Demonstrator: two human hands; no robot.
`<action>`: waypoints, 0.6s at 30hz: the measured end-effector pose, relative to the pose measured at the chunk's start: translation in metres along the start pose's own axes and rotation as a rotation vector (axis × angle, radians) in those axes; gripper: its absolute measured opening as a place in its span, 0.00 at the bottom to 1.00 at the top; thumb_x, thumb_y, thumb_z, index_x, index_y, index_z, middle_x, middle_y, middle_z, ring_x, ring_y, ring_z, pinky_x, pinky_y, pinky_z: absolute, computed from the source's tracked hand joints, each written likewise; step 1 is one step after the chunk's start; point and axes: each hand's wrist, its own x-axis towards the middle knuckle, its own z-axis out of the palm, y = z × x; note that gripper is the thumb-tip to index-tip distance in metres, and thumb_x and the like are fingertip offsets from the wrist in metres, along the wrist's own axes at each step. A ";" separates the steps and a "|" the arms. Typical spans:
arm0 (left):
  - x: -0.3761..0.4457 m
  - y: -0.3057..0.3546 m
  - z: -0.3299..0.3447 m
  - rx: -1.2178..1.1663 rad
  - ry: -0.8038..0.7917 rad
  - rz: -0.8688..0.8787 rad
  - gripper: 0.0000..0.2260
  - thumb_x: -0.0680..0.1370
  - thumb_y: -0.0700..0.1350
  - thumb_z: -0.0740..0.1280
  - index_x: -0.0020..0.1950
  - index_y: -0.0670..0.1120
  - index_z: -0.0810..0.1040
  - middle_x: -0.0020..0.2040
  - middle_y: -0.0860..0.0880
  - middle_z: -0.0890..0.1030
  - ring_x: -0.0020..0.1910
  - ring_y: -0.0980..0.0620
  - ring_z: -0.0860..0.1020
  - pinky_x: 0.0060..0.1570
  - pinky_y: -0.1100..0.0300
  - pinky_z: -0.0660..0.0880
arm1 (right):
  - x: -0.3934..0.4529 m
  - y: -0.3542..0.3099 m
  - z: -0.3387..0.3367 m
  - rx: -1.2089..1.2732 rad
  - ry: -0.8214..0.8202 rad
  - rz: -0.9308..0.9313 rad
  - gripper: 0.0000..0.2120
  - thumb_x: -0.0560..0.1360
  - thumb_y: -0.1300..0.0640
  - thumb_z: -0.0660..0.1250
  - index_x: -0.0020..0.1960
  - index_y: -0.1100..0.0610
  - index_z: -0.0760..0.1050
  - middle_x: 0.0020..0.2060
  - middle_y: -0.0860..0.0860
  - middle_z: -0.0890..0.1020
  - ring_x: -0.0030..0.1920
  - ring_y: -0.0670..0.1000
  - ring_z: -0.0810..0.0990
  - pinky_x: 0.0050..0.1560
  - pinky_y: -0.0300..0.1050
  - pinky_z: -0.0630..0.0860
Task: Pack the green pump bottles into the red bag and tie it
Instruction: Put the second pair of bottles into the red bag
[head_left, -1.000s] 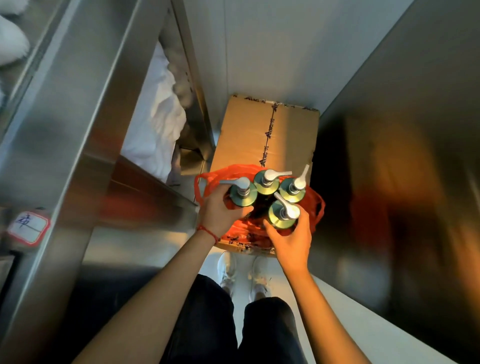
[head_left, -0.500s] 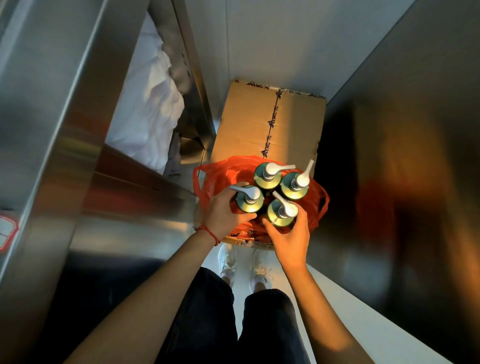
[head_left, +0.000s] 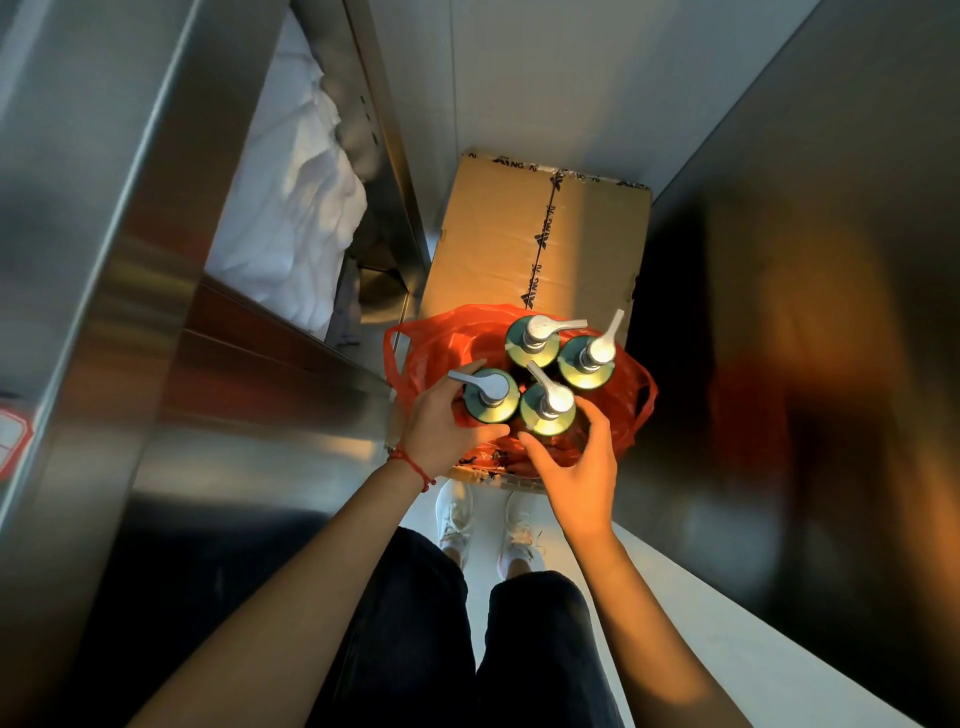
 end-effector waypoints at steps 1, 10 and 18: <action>-0.001 0.000 0.000 0.000 -0.001 0.000 0.32 0.61 0.40 0.78 0.63 0.47 0.71 0.58 0.48 0.78 0.56 0.56 0.73 0.51 0.76 0.66 | -0.001 -0.001 0.000 0.007 0.002 0.005 0.31 0.65 0.52 0.76 0.64 0.55 0.68 0.58 0.48 0.74 0.59 0.45 0.73 0.57 0.27 0.67; 0.001 -0.004 0.002 -0.023 -0.002 -0.004 0.33 0.62 0.42 0.77 0.65 0.49 0.69 0.57 0.52 0.76 0.56 0.58 0.71 0.49 0.81 0.64 | -0.002 -0.005 0.000 0.027 0.017 0.014 0.29 0.67 0.54 0.74 0.64 0.56 0.68 0.58 0.47 0.74 0.58 0.41 0.71 0.55 0.23 0.66; -0.005 -0.003 0.000 -0.071 0.009 0.016 0.32 0.63 0.41 0.77 0.64 0.47 0.70 0.57 0.52 0.75 0.57 0.57 0.71 0.52 0.76 0.65 | -0.005 -0.006 -0.001 0.026 0.012 0.027 0.29 0.68 0.53 0.74 0.64 0.56 0.68 0.59 0.49 0.74 0.59 0.45 0.72 0.56 0.25 0.66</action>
